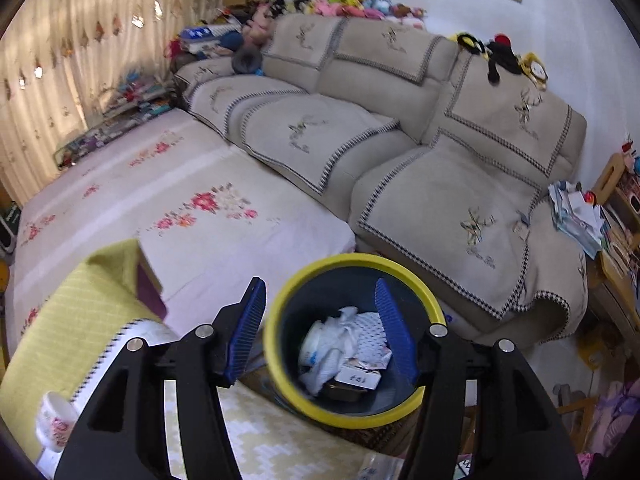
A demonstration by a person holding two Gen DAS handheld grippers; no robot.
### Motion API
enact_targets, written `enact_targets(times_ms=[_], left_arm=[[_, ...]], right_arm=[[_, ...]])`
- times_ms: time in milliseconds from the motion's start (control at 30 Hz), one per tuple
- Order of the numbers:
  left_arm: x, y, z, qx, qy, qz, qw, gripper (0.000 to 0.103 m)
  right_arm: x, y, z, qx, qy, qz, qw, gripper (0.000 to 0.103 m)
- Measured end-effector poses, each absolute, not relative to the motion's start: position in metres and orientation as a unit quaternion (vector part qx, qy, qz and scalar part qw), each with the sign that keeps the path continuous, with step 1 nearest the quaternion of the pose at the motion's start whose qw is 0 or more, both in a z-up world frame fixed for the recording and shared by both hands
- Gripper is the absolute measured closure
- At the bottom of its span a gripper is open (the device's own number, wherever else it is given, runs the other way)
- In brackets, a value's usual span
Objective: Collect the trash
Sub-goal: 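Drop the blue-white packet into the bin with the right gripper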
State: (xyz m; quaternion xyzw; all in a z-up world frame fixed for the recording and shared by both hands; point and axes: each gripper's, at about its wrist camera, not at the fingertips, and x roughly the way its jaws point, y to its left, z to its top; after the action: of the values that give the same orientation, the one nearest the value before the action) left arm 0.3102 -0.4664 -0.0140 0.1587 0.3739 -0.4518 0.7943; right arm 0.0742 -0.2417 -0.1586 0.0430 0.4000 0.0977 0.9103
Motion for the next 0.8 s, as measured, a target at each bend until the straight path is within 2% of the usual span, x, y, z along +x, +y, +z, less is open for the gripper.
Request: enact_targets(times_ms=[233,467,500,533,567,600,800], left_arm=[[0.297,-0.383,0.034,0.13,0.315,-0.424,0.839,0.046],[0.281,-0.292,0.045,0.098,0.302,-0.386,0.866,0.046],[0.279,-0.281,0.046,0.094,0.3,-0.382,0.869,0.046],[0.275,-0.261,0.048,0.083,0.296,-0.375,0.875,0.046],[0.272,-0.247,0.048,0.075,0.294,-0.369,0.879,0.046],[0.27,-0.235,0.048,0.069,0.292,-0.364,0.882,0.046],[0.243,-0.147,0.034,0.033,0.282,-0.304,0.909,0.046]], right_arm=[[0.071,-0.222,-0.152,0.017,0.394,0.115,0.912,0.103],[0.068,-0.224,-0.136,0.052,0.381,0.15,0.911,0.1],[0.066,-0.235,-0.128,0.063,0.371,0.138,0.916,0.092],[0.065,-0.244,-0.122,0.069,0.363,0.123,0.921,0.072],[0.064,-0.255,-0.116,0.072,0.354,0.102,0.927,0.062],[0.064,-0.265,-0.114,0.075,0.35,0.084,0.93,0.043],[0.084,-0.317,-0.126,0.155,0.387,-0.002,0.909,0.041]])
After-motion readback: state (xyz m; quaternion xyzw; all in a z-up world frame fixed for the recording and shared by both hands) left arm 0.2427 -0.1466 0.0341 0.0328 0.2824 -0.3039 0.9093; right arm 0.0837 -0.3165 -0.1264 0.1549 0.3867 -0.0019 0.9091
